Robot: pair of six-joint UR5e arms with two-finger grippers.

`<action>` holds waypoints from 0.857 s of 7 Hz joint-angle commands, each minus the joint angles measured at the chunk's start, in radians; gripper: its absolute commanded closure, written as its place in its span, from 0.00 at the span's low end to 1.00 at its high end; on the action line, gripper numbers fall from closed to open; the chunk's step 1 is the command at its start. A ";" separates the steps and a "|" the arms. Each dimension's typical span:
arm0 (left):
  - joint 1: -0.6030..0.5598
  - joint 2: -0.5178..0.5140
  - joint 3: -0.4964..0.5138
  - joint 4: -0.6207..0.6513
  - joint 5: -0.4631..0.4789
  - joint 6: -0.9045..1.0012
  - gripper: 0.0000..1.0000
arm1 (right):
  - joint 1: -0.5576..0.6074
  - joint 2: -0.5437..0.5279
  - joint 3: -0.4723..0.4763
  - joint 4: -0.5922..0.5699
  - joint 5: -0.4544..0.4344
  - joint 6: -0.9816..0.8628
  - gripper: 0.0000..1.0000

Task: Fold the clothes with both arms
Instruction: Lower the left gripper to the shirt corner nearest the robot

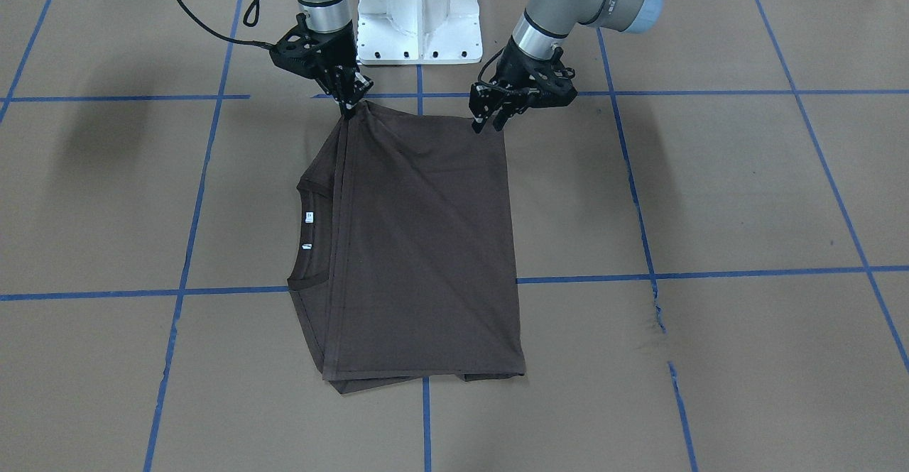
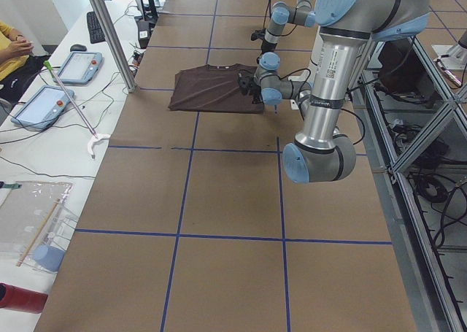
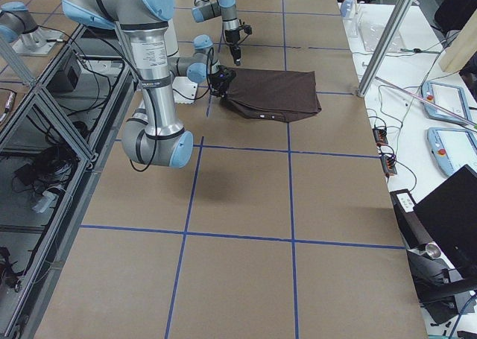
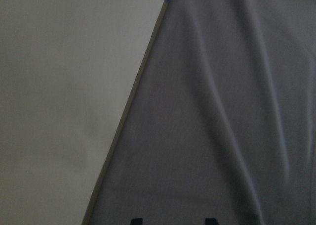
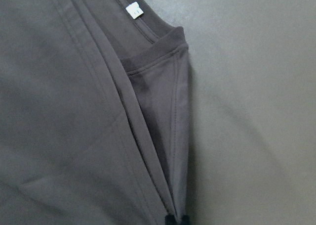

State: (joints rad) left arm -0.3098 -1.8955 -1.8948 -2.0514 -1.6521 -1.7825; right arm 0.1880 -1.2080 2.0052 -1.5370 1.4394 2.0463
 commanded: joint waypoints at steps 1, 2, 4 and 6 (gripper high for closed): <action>0.052 0.016 -0.001 0.061 0.041 -0.023 0.47 | 0.001 0.001 0.003 0.000 -0.001 0.000 1.00; 0.055 0.018 -0.001 0.071 0.041 -0.023 0.47 | 0.001 0.001 0.001 0.000 -0.001 0.000 1.00; 0.055 0.021 0.002 0.073 0.041 -0.023 0.47 | 0.001 0.001 0.003 0.000 -0.001 0.000 1.00; 0.055 0.021 0.008 0.073 0.041 -0.023 0.47 | 0.002 0.001 0.003 0.000 -0.001 0.000 1.00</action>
State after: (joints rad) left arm -0.2547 -1.8747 -1.8919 -1.9792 -1.6107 -1.8055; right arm 0.1897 -1.2072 2.0077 -1.5370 1.4389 2.0463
